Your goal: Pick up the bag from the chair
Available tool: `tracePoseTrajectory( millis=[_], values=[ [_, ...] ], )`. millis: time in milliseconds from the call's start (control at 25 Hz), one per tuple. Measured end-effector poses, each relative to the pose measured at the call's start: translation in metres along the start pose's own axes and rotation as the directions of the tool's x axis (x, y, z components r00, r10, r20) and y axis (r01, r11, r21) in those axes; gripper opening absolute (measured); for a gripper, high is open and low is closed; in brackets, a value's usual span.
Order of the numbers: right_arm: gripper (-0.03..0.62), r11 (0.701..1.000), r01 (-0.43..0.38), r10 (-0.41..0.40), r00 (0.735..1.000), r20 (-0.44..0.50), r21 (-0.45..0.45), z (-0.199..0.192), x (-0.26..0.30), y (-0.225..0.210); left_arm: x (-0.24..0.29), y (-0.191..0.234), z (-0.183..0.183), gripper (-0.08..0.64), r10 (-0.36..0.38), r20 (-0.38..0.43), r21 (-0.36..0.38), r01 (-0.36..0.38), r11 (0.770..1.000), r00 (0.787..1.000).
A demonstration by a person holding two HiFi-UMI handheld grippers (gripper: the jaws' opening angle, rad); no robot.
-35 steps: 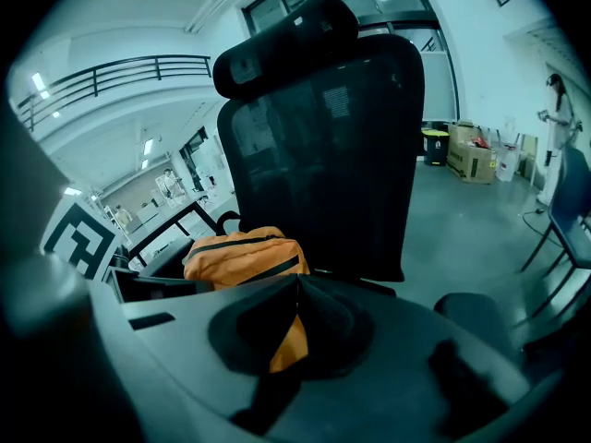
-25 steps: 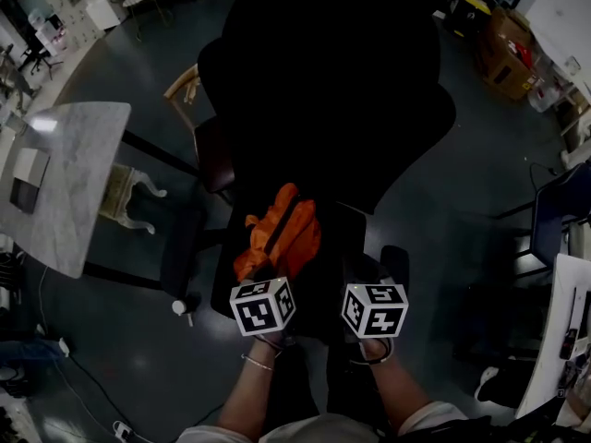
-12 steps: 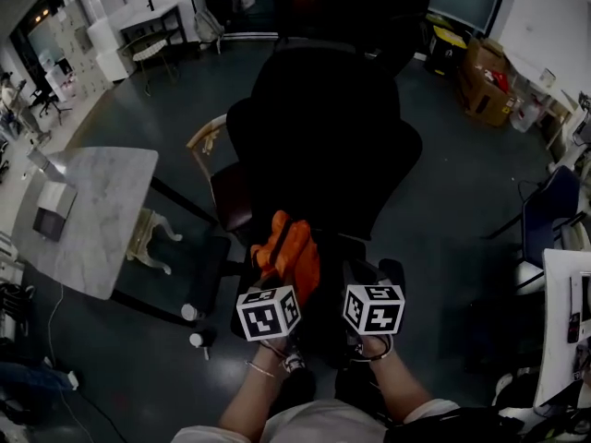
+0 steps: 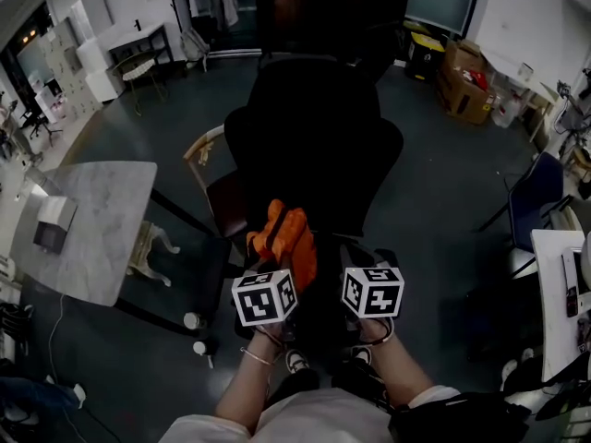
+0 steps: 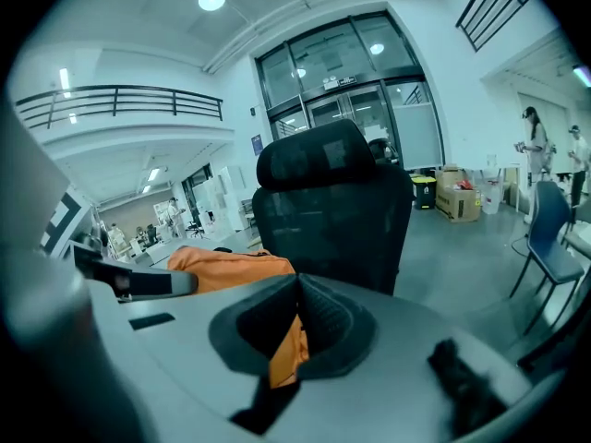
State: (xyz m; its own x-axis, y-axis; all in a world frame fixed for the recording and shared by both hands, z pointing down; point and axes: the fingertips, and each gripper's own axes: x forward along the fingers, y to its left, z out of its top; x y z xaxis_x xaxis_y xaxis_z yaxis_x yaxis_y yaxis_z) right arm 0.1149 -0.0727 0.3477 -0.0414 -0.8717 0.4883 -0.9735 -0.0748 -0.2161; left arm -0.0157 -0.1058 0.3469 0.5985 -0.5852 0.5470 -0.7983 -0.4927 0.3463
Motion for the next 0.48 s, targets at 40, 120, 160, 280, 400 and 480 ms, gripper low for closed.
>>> tracePoseTrajectory(
  millis=[40,120,160,280,400,480],
  values=[
    [0.032,1.000,-0.002,0.002,1.000,0.003,-0.008,0.003,-0.002,0.001,-0.002,-0.002,0.001,0.026,-0.002,0.004,0.002,0.002,1.000,1.000],
    [0.032,1.000,-0.013,0.014,1.000,0.006,-0.028,0.007,-0.006,0.004,-0.005,-0.005,0.003,0.026,-0.001,0.014,-0.002,0.001,1.000,1.000],
    [0.032,0.999,-0.020,0.021,1.000,0.007,-0.037,0.008,-0.007,0.005,-0.006,-0.006,0.002,0.026,0.001,0.019,-0.007,-0.001,1.000,1.000],
    [0.032,0.997,-0.044,0.045,0.999,0.011,-0.062,0.011,-0.014,0.008,-0.012,-0.012,-0.002,0.026,0.014,0.032,-0.027,-0.013,1.000,0.999],
    [0.032,0.995,-0.072,0.073,0.997,0.013,-0.075,0.010,-0.023,0.009,-0.021,-0.016,-0.008,0.026,0.045,0.047,-0.048,-0.043,0.998,0.998],
    [0.032,0.994,-0.088,0.089,0.996,0.015,-0.070,0.007,-0.033,0.006,-0.030,-0.023,-0.013,0.026,0.077,0.064,-0.031,-0.075,0.997,0.995]
  ],
)
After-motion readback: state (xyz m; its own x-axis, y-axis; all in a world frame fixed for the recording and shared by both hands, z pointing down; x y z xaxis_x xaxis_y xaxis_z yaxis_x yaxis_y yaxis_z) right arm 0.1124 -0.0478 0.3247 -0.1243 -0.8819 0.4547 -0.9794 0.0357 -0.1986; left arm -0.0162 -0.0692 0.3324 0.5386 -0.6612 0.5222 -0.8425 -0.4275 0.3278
